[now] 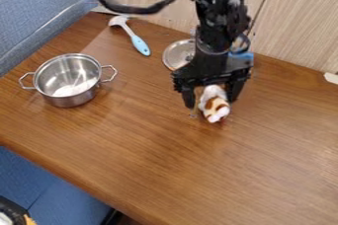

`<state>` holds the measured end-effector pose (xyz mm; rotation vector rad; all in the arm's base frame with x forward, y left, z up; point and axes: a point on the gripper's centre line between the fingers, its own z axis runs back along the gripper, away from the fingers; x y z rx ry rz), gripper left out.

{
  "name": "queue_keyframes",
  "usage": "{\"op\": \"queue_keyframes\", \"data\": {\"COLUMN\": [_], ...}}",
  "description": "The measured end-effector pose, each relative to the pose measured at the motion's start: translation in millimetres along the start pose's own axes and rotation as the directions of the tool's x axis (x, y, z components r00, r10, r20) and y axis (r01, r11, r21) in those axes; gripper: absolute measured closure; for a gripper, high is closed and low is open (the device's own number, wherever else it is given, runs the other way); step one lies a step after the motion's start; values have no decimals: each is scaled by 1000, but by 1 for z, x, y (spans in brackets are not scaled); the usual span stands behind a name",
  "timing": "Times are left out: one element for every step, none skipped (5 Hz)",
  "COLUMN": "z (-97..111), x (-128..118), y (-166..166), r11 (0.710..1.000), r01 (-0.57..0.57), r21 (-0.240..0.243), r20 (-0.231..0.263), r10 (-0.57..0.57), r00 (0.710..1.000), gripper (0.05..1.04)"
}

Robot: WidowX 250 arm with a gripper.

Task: Take out the object in the silver pot and put it in the middle of the table

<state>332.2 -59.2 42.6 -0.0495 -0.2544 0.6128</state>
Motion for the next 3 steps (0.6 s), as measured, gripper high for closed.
{"op": "queue_keyframes", "data": {"z": [30,52,53], "x": [9,19,19], "y": [4,17,16], "r11": [998,992,992], "r01": [-26,-45,-41], "r21": [-61,-117,-122], "r20": [25,17,17], "r10": [28,47,44], "r00": [999,999,999], "gripper": [77,79,82]}}
